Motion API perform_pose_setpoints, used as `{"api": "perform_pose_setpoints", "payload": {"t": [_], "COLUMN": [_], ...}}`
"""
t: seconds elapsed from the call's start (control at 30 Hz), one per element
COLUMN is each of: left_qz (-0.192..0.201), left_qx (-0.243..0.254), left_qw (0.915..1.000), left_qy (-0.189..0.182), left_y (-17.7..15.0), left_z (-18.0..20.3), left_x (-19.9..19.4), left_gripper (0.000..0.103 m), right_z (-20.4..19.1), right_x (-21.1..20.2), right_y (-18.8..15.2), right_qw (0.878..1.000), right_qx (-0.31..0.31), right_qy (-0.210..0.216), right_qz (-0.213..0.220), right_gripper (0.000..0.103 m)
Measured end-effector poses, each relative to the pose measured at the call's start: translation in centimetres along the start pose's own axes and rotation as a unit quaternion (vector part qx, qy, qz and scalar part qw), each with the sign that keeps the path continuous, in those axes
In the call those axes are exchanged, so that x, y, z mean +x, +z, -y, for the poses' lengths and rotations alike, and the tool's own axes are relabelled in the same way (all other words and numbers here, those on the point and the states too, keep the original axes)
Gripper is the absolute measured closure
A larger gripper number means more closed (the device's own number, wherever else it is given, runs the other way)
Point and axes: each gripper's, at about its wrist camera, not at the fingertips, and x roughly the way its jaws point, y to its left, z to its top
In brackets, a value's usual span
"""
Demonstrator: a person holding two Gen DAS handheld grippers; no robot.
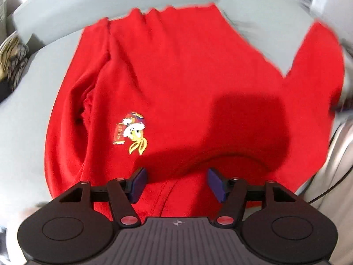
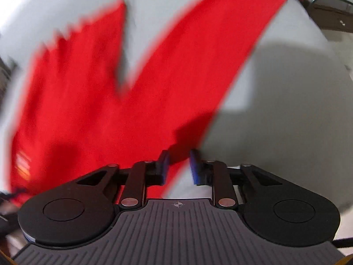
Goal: Fold clothes
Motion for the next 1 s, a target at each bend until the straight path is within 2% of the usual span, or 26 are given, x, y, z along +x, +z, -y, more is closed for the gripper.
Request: {"api": "perform_pose_setpoints", "payload": {"t": [0.07, 0.1, 0.13, 0.17, 0.2, 0.23, 0.27, 0.37, 0.47, 0.73, 0.83, 1.0], "left_qz": [-0.031, -0.03, -0.029, -0.028, -0.018, -0.007, 0.001, 0.022, 0.033, 0.057, 0.057, 0.038], "left_qx": [-0.008, -0.007, -0.006, -0.006, -0.002, 0.002, 0.01, 0.028, 0.005, -0.069, -0.082, -0.082], "left_qw": [0.9995, 0.9995, 0.9994, 0.9993, 0.9993, 0.9992, 0.9993, 0.999, 0.9992, 0.9957, 0.9949, 0.9957], "left_qy": [-0.003, -0.01, -0.017, -0.024, -0.032, -0.039, -0.037, -0.028, -0.021, -0.023, -0.012, -0.016], "left_y": [-0.3, -0.8, -1.3, -1.7, -2.1, -2.4, -2.4, -2.0, -2.2, -1.4, -1.4, -1.6], "left_z": [-0.4, -0.3, -0.2, -0.1, 0.2, 0.4, 0.8, 1.6, 0.5, -2.5, -3.4, -3.2], "left_x": [-0.8, -1.6, -2.4, -3.2, -3.9, -4.6, -4.9, -5.4, -5.8, -7.1, -7.2, -6.7], "left_gripper": [0.054, 0.055, 0.054, 0.052, 0.045, 0.041, 0.038, 0.034, 0.034, 0.034, 0.033, 0.032], "right_z": [-0.8, -1.1, -1.6, -2.1, -2.7, -3.5, -4.3, -6.5, -8.5, -10.9, -11.5, -12.1], "right_x": [-1.6, -2.4, -3.2, -4.3, -5.3, -6.0, -6.7, -8.5, -9.4, -9.9, -9.7, -8.9], "right_y": [-0.8, -1.2, -1.6, -1.8, -1.9, -1.9, -1.9, -1.8, -1.9, -1.3, -0.7, -0.6], "right_qw": [1.0, 1.0, 1.0, 1.0, 0.999, 0.998, 0.997, 0.991, 0.987, 0.984, 0.985, 0.986], "right_qx": [-0.001, -0.001, -0.003, -0.012, -0.019, -0.021, -0.023, -0.028, -0.043, -0.074, -0.075, -0.07], "right_qy": [-0.016, -0.024, -0.028, -0.008, 0.012, 0.036, 0.061, 0.12, 0.146, 0.154, 0.147, 0.145], "right_qz": [0.005, 0.008, 0.012, 0.023, 0.033, 0.038, 0.044, 0.054, 0.056, 0.052, 0.054, 0.035], "right_gripper": [0.091, 0.082, 0.08, 0.079, 0.066, 0.053, 0.048, 0.048, 0.048, 0.048, 0.047, 0.047]}}
